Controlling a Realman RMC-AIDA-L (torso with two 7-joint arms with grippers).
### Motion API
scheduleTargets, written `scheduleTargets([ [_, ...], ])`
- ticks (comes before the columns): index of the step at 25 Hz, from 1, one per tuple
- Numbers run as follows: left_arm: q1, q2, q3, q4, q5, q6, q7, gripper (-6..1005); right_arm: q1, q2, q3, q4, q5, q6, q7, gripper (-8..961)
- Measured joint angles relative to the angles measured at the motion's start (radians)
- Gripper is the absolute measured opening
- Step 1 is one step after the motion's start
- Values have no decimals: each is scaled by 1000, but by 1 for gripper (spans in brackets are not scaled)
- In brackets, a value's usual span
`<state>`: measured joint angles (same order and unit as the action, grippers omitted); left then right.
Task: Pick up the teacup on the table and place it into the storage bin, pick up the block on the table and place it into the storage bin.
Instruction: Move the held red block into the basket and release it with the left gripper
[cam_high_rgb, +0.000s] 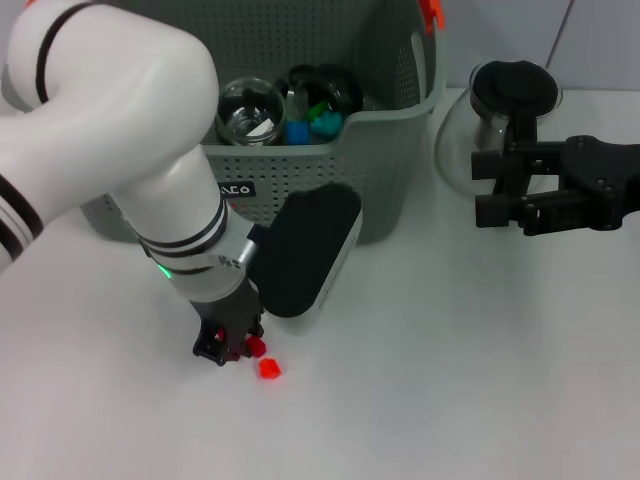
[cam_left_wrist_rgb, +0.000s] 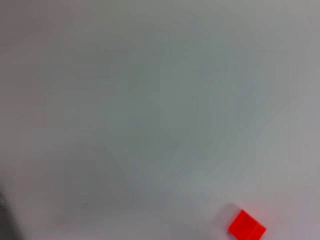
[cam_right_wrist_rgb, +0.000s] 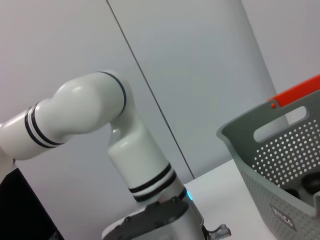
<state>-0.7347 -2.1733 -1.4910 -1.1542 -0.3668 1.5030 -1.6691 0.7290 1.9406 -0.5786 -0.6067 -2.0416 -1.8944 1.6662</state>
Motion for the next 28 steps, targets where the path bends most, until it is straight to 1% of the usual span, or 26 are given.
scheduleTargets([
  [5, 7, 2, -47, -79, -12, 95, 3, 194, -3, 0, 6, -2, 0, -2, 0, 925],
  [9, 10, 2, -122, -154, -46, 200, 12, 198, -5, -1, 10, -4, 0, -7, -1, 925],
  [14, 16, 4, -276, -267, -125, 339, 29, 202, -5, -2, 10, -8, 3, -9, -2, 925],
  [15, 18, 5, -320, -294, -149, 366, 32, 203, -5, -3, 10, -9, 7, -9, -2, 925],
  [17, 18, 5, -371, -321, -179, 396, 35, 205, -5, -4, 10, -9, 13, -9, -3, 925],
  [19, 8, 8, -497, -378, -234, 434, 37, 207, -5, -5, 9, -8, 21, -11, -3, 924],
  [20, 6, 9, -523, -389, -247, 440, 37, 207, -5, -6, 9, -7, 23, -15, -3, 924],
  [23, -6, 23, -622, -426, -300, 448, 36, 210, -4, -6, 9, -6, 25, -27, -3, 924],
  [25, -21, 39, -676, -432, -332, 447, 32, 212, -4, -6, 10, -6, 26, -36, -3, 924],
  [28, -55, 65, -763, -411, -368, 430, 26, 215, -5, -6, 10, -6, 26, -49, -2, 924],
])
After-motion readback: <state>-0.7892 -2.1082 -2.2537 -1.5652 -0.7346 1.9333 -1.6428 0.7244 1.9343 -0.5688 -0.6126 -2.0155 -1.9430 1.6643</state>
